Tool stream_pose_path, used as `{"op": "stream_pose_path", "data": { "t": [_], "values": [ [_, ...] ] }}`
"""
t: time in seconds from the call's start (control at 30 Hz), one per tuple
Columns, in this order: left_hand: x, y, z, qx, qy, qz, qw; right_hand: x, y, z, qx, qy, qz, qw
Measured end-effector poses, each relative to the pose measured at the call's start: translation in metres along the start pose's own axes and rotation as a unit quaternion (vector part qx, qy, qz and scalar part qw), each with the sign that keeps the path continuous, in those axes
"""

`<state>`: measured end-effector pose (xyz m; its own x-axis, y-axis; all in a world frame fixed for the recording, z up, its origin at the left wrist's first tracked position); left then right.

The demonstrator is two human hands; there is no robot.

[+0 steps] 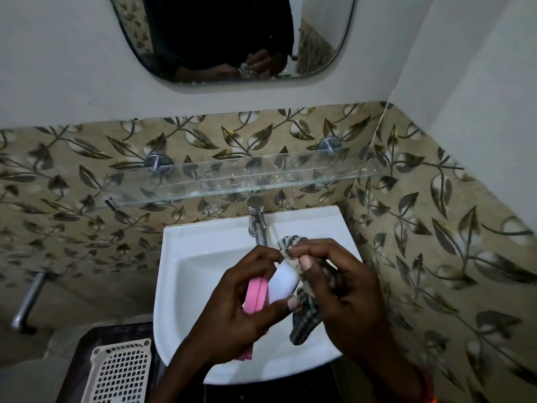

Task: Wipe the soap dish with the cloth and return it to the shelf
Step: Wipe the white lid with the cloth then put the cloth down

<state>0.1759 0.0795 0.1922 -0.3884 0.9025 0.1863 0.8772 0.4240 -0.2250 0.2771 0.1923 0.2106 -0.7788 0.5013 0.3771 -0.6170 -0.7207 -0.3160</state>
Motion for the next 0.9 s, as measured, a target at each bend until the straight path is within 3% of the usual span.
{"op": "stream_pose_path", "data": {
  "t": [0.07,0.17,0.33,0.43,0.53,0.6,0.67,0.77,0.9],
  "values": [
    [0.001,0.001,-0.003,-0.028,0.011,0.012,0.999,-0.003,0.001,-0.048,0.122,0.174,0.002,0.977],
    [0.000,0.000,-0.011,-0.054,0.028,0.019,0.998,-0.034,0.036,-0.086,0.304,0.357,0.069,0.880],
    [-0.004,0.009,-0.013,-0.086,0.053,0.047,0.994,-0.053,0.047,-0.083,0.366,0.417,0.089,0.827],
    [-0.003,0.006,-0.012,-0.124,0.044,0.041,0.990,-0.057,0.060,-0.079,0.409,0.439,0.142,0.787],
    [-0.006,-0.003,-0.001,-0.038,0.005,0.034,0.999,-0.036,0.039,-0.076,0.379,0.389,0.099,0.834],
    [-0.012,-0.004,0.008,0.018,-0.053,0.069,0.996,-0.015,0.010,-0.071,0.290,0.334,0.069,0.894],
    [-0.015,-0.001,0.012,0.061,-0.092,0.096,0.989,0.005,-0.010,-0.060,0.163,0.265,0.090,0.946],
    [-0.014,0.004,0.007,0.069,-0.108,0.092,0.987,0.018,-0.022,-0.046,0.009,0.197,0.136,0.971],
    [-0.019,0.007,0.006,0.039,-0.123,0.107,0.986,0.028,-0.038,-0.031,-0.069,0.129,0.137,0.980]
  ]
}}
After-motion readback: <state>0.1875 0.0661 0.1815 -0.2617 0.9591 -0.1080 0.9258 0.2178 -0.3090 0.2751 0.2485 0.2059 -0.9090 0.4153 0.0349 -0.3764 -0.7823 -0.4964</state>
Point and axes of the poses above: each hand's wrist, its own x-axis towards the middle knuckle, its own y-axis out of the palm, z = x × y, the point moved 9 cm from there along x, towards the middle knuckle, and after that the axes turned 7 degrees about z, right-handed, at the moved point
